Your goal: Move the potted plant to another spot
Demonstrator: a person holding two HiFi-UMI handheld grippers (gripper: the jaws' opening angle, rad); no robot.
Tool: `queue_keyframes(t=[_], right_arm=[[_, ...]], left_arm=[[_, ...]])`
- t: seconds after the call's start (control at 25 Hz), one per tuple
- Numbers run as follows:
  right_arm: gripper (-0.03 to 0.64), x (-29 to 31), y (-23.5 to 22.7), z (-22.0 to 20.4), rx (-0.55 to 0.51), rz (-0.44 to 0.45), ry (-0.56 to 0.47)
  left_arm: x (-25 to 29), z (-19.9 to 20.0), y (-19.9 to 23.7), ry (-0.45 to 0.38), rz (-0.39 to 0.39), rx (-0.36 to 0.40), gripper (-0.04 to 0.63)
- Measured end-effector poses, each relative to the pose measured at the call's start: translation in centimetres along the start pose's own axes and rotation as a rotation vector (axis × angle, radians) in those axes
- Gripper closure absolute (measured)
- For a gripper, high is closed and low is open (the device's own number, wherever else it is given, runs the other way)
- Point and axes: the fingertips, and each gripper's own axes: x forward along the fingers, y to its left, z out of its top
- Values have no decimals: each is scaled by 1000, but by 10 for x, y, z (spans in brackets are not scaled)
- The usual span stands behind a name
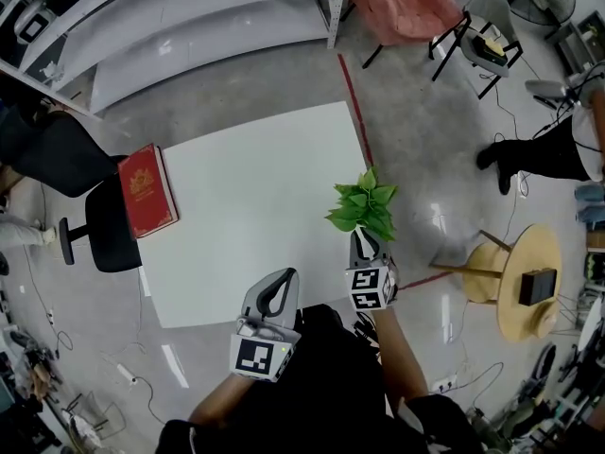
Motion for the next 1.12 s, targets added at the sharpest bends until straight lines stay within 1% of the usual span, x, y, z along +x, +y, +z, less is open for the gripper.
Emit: queue_keyframes(t=[0.08,0.24,0.4,0.64,0.84,1.12], right_arm=[[603,7,-1,-5,-39,-5,33],[601,19,-5,-14,-82,-10,97],[601,27,-10,-23,-140,-20,148],[598,37,-7,-29,-242,4,191],[600,43,-3,-34,-355,40,254],[600,49,-2,-37,-410,75,286]], left_arm=[[3,-2,2,8,-4,-2,578],[8,-3,5,31,-13,0,578],[13,-2,9,36,-17,-4,578],[19,-3,15,37,-16,0,578],[23,-3,15,36,-23,-8,578],[20,-3,17,36,-14,-10,578]])
